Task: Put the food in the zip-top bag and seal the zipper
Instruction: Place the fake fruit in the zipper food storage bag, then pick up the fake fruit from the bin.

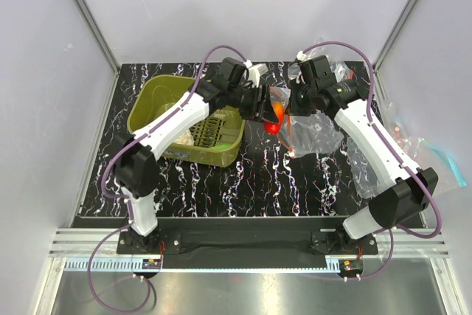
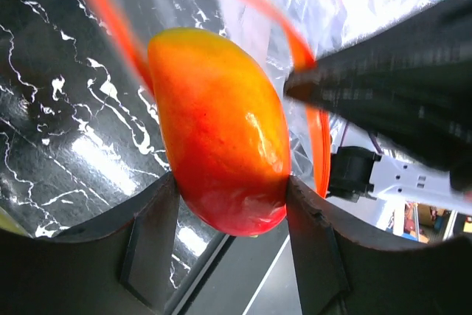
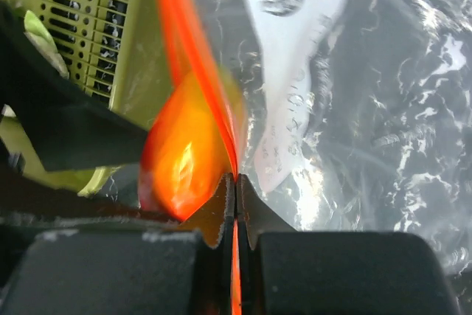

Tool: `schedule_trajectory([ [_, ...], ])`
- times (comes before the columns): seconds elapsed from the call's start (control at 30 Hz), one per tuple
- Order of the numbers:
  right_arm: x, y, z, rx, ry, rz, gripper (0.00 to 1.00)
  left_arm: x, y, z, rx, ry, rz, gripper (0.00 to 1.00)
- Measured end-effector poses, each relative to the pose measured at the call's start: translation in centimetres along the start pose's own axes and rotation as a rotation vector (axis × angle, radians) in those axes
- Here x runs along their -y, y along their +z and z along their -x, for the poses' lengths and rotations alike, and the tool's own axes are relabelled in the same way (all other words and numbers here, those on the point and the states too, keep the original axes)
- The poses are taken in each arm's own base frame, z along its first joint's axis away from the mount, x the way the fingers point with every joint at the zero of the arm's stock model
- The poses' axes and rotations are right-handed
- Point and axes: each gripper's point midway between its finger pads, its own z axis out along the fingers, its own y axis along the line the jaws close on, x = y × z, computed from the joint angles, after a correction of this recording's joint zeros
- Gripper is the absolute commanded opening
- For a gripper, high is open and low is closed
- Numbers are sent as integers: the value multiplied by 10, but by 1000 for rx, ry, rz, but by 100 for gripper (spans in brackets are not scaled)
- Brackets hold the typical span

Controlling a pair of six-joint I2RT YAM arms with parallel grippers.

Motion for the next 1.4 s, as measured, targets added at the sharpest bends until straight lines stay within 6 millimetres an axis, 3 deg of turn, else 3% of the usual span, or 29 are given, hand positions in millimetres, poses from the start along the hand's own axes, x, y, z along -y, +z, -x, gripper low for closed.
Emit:
schedule_trajectory([
  [0.2, -5, -3, -7, -3, -19, 46, 0, -3, 10, 19, -36, -11, 41, 39],
  [0.4, -17, -11, -6, 19, -30, 122, 0, -20, 18, 4, -96, -50, 95, 47],
  [0.67, -21, -7, -13, 8, -12, 155, 0, -20, 19, 11, -63, -48, 97, 90],
  [0.97, -12, -4, -10, 20, 28, 122, 0, -16, 3, 23, -7, -32, 99, 91],
  [1.1, 2, 2, -16, 3, 56, 81, 0, -3, -24, 37, 56, -14, 84, 92],
  [1.13, 6, 4, -17, -1, 60, 68, 0, -3, -37, 44, 87, -12, 88, 98],
  [1.2, 11, 5, -18, -2, 63, 50, 0, -10, -68, 57, 158, -18, 125, 99],
  [1.3, 16, 3, -20, 8, 61, 31, 0, -46, -130, 71, 289, -66, 275, 99],
  [1.37, 17, 0, -21, 13, 55, 28, 0, -70, -159, 65, 324, -107, 379, 99],
  [1.4, 17, -1, -21, 17, 52, 29, 0, -95, -182, 64, 355, -150, 463, 99],
])
